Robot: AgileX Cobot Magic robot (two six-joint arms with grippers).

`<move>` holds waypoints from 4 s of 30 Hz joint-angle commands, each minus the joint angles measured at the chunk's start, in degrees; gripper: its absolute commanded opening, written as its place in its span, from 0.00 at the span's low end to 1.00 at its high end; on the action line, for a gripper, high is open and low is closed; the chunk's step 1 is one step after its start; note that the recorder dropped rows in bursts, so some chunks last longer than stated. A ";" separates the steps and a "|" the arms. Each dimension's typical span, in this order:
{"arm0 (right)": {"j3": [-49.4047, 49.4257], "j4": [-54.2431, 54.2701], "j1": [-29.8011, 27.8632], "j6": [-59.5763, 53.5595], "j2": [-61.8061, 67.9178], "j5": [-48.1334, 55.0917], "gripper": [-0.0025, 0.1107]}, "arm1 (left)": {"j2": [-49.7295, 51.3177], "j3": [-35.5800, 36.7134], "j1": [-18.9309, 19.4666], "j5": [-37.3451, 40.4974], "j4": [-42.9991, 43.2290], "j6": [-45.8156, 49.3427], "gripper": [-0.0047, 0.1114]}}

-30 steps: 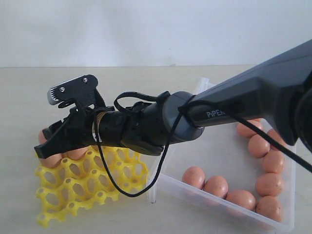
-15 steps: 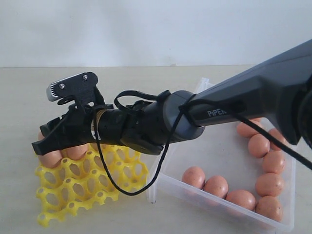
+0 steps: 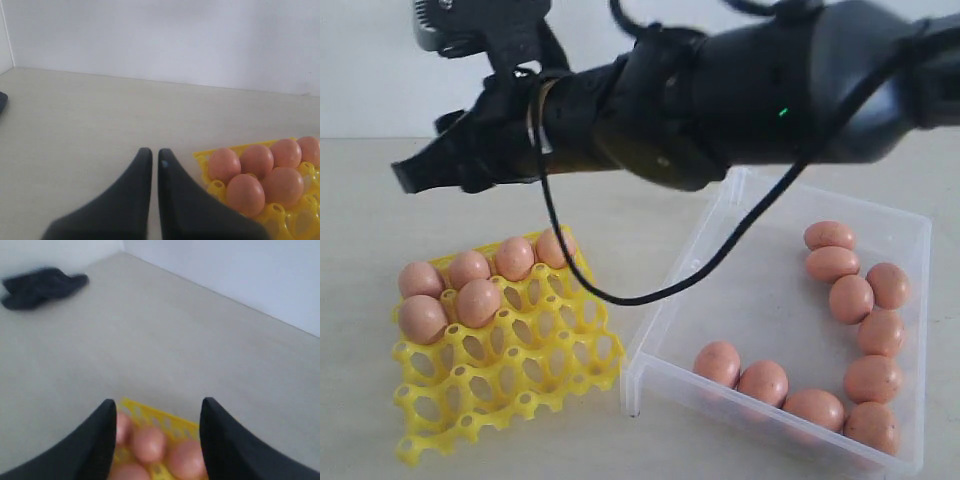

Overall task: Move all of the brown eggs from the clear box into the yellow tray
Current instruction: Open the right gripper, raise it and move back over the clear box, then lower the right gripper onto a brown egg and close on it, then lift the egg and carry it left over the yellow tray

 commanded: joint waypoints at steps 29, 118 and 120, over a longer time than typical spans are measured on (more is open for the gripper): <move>-0.19 23.48 -29.81 -38.09 0.30 66.19 0.44 | -0.20 0.15 0.15 -0.22 0.14 -0.02 0.08; -0.19 14.29 -21.17 -6.03 6.22 32.05 0.02 | -0.20 0.15 0.15 -0.22 0.14 -0.02 0.08; -0.19 14.29 -19.81 -6.03 3.94 29.91 0.02 | -0.20 0.15 0.15 -0.22 0.14 -0.02 0.08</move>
